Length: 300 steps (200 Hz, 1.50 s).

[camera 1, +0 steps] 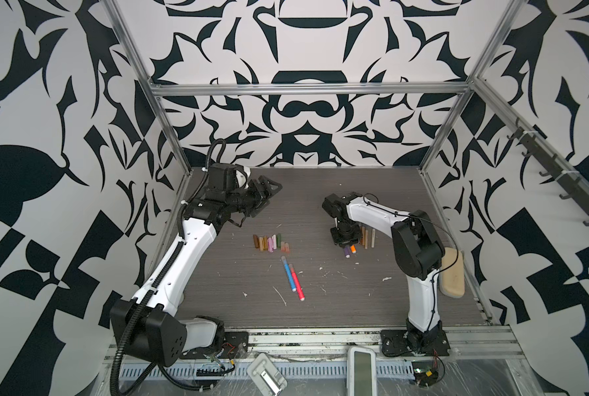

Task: Open the pen caps
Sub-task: 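Move the right gripper to the pink highlighter and grasp it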

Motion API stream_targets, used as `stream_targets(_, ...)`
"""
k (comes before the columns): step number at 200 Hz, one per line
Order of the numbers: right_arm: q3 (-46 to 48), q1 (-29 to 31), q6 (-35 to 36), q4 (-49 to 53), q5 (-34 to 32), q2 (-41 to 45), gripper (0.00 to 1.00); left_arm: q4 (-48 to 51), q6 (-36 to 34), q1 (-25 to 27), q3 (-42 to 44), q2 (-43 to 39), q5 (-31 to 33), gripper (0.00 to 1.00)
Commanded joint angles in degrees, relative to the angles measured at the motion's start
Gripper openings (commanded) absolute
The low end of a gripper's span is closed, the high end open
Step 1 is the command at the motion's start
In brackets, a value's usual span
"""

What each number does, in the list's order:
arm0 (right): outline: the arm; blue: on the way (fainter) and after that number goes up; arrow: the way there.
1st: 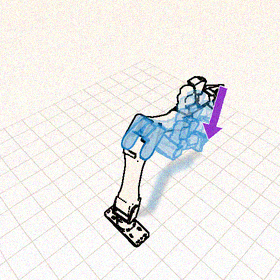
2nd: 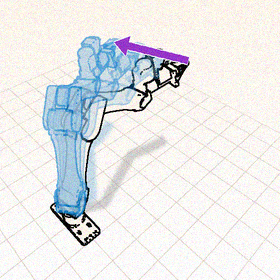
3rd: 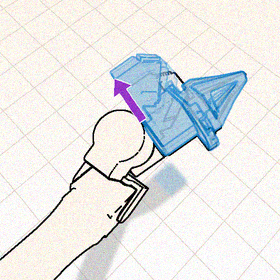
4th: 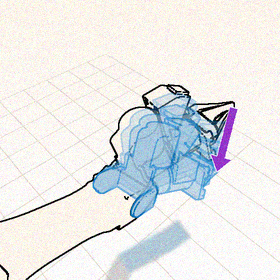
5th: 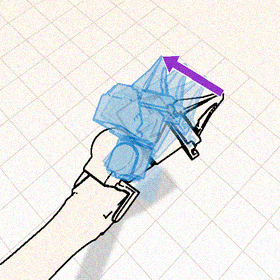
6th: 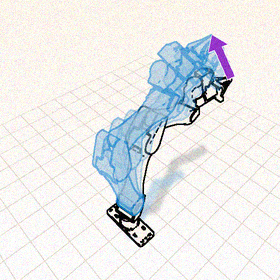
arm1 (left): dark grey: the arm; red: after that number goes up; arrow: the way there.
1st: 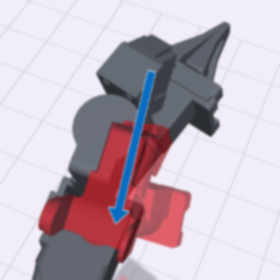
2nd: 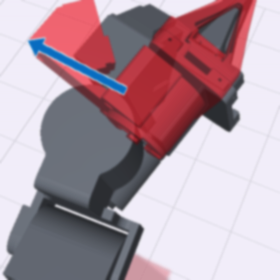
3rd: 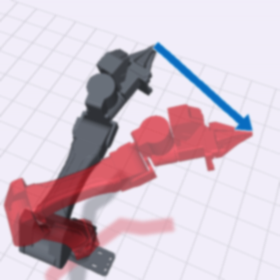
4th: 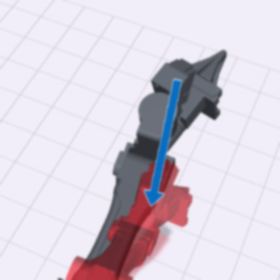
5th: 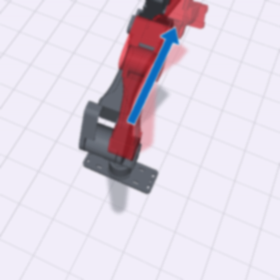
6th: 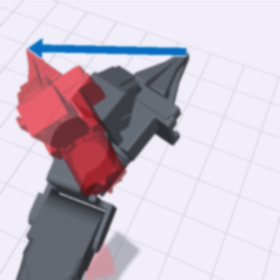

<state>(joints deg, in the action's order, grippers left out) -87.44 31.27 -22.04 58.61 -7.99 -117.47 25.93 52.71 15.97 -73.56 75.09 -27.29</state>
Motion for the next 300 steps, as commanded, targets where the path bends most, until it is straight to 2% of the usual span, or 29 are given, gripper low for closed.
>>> stream_targets(1,-0.7,0.0,0.5,2.8,-2.5,2.1,0.30,-0.1,0.2,-0.3,0.7,-1.1,-1.0,0.81)
stream_targets(8,-0.7,0.0,0.6,3.2,-4.4,2.8,0.29,-0.1,0.2,-0.3,0.7,-1.0,-1.1,0.81)
stream_targets(22,-0.5,0.5,0.6,3.4,-3.7,5.0,0.28,-0.1,0.2,-0.3,0.7,-0.6,-1.4,0.81)
stream_targets(46,2.7,4.9,0.6,-0.4,9.6,10.8,0.26,-0.7,0.6,-0.3,0.8,0.6,-1.6,0.81)
stream_targets(67,5.9,12.1,-4.1,-4.7,17.1,14.1,0.26,-2.2,1.7,-0.3,0.9,2.1,-2.2,0.80)
stream_targets(96,7.2,23.2,-11.1,-8.8,18.1,13.2,0.25,-4.5,3.6,-0.2,1.0,4.0,-3.5,0.84)
stream_targets(104,7.5,25.3,-12.7,-10.0,17.8,12.7,0.25,-4.9,4.2,-0.3,1.1,4.3,-3.5,1.00)
stream_targets(124,8.7,28.7,-15.4,-12.5,18.2,11.4,0.25,-6.0,5.2,-0.1,1.8,4.5,-3.3,0.99)
stream_targets(170,10.4,31.2,-15.9,-12.1,18.1,9.7,0.25,-6.4,6.6,0.4,2.8,4.6,-2.0,0.99)
stream_targets(275,10.0,31.4,-15.8,-13.3,19.1,6.2,0.28,-6.7,7.7,0.9,4.3,3.5,-1.3,0.99)
stream_targets(300,10.1,31.3,-16.0,-11.6,17.1,4.7,0.28,-6.5,7.7,0.8,4.3,3.4,-1.5,0.99)
